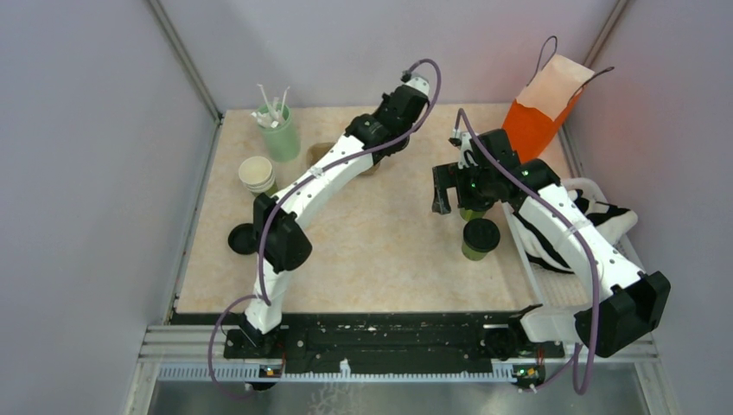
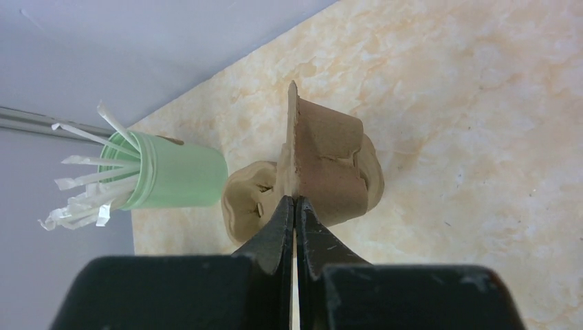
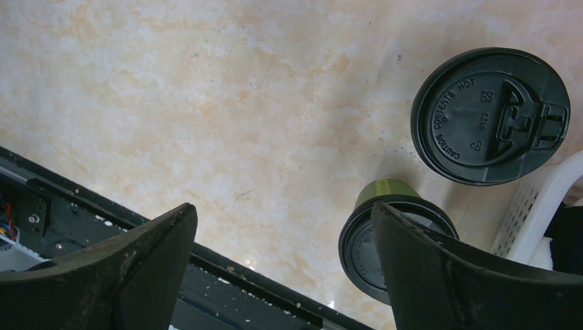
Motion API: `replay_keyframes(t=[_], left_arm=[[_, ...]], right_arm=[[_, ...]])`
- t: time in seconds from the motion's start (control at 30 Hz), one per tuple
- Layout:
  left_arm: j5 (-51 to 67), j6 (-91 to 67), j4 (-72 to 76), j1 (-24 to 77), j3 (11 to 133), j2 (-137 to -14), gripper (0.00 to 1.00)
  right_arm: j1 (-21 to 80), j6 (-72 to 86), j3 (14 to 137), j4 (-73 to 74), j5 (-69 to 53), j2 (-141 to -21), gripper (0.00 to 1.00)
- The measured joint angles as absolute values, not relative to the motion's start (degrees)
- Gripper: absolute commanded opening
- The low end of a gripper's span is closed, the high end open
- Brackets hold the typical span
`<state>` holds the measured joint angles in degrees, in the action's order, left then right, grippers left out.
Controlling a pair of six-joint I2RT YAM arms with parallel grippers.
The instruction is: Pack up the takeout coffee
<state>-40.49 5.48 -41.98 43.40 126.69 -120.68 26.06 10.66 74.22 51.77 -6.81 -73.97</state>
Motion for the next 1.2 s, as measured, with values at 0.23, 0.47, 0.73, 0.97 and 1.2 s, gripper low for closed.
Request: replay_keyframes(t=[0.23,0.47,0.73,0.97,1.2], left_arm=[[-36.1,4.4,-39.9,41.4,128.6,-119.8,0.00],[-29.6,1.1,-37.5,40.2,128.6,-119.5,0.00],[-28.9,-0.5,-34.3,39.1,123.2,-118.7,0.00],[-29.7,0.2,-29.8,36.1,116.7,-114.7,0.00],[-31.6,2.9,-29.8,33.1,116.2,-113.9,0.00]], right_arm=[[26.1,10.7,74.2,51.8,-6.8,-74.0,0.97],[26.1,10.7,74.2,51.8,-6.8,-74.0,0.97],[26.1,10.7,74.2,51.8,-6.7,-73.9,0.97],[26.1,10.7,74.2,51.8,-6.7,-73.9,0.97],[26.1,10.7,74.2,51.8,-6.7,-73.9,0.97]])
